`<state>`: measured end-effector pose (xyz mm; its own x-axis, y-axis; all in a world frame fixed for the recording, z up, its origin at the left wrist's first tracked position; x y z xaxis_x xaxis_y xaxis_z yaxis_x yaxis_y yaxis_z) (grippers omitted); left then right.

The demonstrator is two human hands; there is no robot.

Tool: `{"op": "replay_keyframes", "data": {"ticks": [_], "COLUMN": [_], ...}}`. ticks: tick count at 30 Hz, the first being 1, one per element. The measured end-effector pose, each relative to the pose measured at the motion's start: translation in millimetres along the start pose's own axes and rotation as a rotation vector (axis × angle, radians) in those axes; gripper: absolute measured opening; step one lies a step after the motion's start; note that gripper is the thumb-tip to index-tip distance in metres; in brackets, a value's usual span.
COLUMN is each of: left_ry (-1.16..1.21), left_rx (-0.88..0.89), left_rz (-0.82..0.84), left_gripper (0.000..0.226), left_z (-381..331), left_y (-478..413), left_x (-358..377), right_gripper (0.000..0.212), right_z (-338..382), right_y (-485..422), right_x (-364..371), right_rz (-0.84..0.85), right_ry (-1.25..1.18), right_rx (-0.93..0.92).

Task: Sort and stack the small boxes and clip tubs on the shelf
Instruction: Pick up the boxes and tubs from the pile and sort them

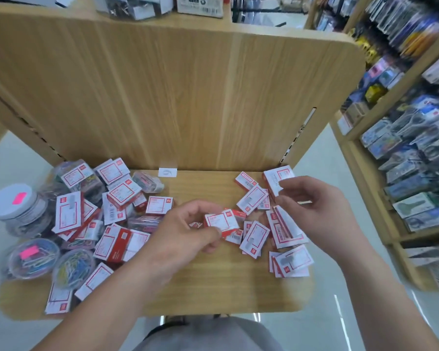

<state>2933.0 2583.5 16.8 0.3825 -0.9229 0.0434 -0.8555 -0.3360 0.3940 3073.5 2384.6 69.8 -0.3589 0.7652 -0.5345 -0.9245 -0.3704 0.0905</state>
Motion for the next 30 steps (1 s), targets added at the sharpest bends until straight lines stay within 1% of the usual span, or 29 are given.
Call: {"op": "replay_keyframes", "data": {"ticks": [3,4,7,9,11,14,17,18,21,24,27,29,30], "left_ry": [0.007,0.006,0.049,0.084,0.07,0.067,0.072,0.07,0.056,0.079,0.087,0.094,0.102], "left_rx": [0.006,0.006,0.001,-0.003,0.01,0.03,0.026,0.031,0.053,0.076,0.085,0.082,0.08], "left_rz": [-0.017,-0.031,-0.093,-0.148,-0.215,-0.267,-0.301,-0.314,-0.346,-0.396,-0.409,-0.4,-0.391], "left_gripper": [0.048,0.049,0.041,0.034,0.029,0.027,0.027,0.027,0.029,0.029,0.029,0.029,0.029], "left_z": [1.7,2.3,6.0,9.3,12.0,13.4,17.4,18.6,18.6,17.2,15.2,15.5,16.4], "left_y": [4.3,4.5,2.1,0.4,1.5,8.4,16.9,19.6,26.2,30.4,34.0,34.7,34.4], "left_x": [2.0,1.6,-3.1,-7.1,-12.0,-16.4,-19.2,-20.2,-22.1,-25.6,-26.9,-24.7,-22.5], "right_gripper": [0.016,0.014,0.015,0.021,0.028,0.041,0.032,0.033,0.02,0.018,0.019,0.021,0.019], "right_z": [-3.4,-4.5,-7.5,-7.6,-2.2,10.2,11.1,7.9,-1.3,-1.0,-1.1,-4.1,-5.7], "right_y": [-4.0,-6.4,-18.3,-27.6,-35.9,-41.3,-42.5,-42.9,-47.7,-53.1,-57.9,-57.8,-54.9], "right_x": [2.7,5.4,16.6,27.8,41.6,63.5,89.4,96.6,106.5,102.1,82.9,62.3,52.2], "right_rz": [0.024,0.035,0.071,0.138,0.223,0.367,0.454,0.465,0.461,0.414,0.301,0.327,0.371], "right_ry": [0.047,0.064,0.191,0.348,0.546,0.716,0.89,0.911,0.797,0.679,0.583,0.536,0.567], "right_rx": [-0.003,-0.004,-0.011,-0.031,-0.112,-0.206,-0.282,-0.298,-0.275,-0.243,-0.226,-0.141,-0.095]}}
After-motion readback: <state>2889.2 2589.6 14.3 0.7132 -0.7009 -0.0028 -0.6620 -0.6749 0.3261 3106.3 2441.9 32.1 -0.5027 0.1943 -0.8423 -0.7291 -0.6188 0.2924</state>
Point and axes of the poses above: each hand's wrist, its own y-axis away from the middle knuckle, its own x-axis out of the palm, z = x × y, the point moved 5 cm from there along -y, towards the middle knuckle, and after that the axes turned 2 degrees about x, right-handed, at the moved point
